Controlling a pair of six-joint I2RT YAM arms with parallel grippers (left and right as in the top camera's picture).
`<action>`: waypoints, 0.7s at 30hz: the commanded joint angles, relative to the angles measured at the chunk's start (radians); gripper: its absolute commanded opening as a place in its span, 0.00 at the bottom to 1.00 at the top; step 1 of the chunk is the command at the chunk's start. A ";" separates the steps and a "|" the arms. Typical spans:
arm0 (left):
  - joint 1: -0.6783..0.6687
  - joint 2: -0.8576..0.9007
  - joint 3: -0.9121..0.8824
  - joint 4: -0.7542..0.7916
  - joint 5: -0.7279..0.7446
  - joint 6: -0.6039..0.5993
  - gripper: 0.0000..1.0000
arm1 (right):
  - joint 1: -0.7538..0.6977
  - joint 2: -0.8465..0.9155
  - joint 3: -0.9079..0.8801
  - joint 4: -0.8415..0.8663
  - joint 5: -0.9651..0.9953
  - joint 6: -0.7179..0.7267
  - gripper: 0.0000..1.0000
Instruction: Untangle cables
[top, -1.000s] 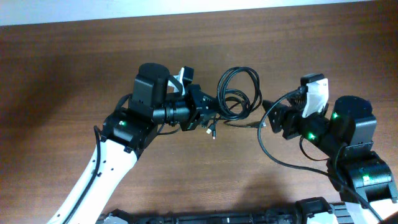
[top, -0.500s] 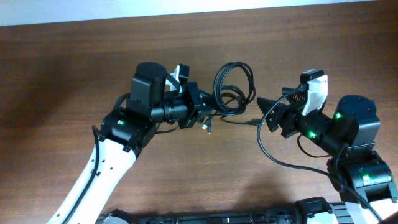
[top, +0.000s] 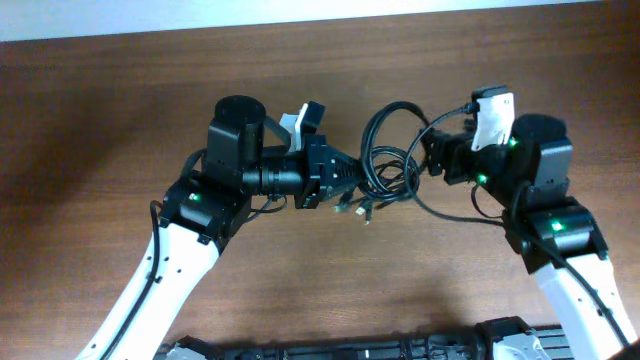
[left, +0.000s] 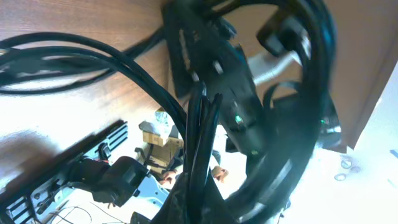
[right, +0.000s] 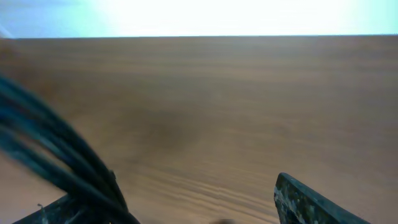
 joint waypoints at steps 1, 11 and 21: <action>0.006 0.002 0.011 0.010 0.045 0.006 0.00 | -0.003 0.003 0.017 -0.007 0.356 -0.013 0.79; 0.006 0.002 0.011 0.029 0.047 -0.006 0.00 | -0.003 0.003 0.017 -0.020 0.433 -0.012 0.81; 0.006 0.002 0.011 0.027 -0.099 -0.006 0.00 | -0.003 0.003 0.017 -0.160 -0.010 0.155 0.99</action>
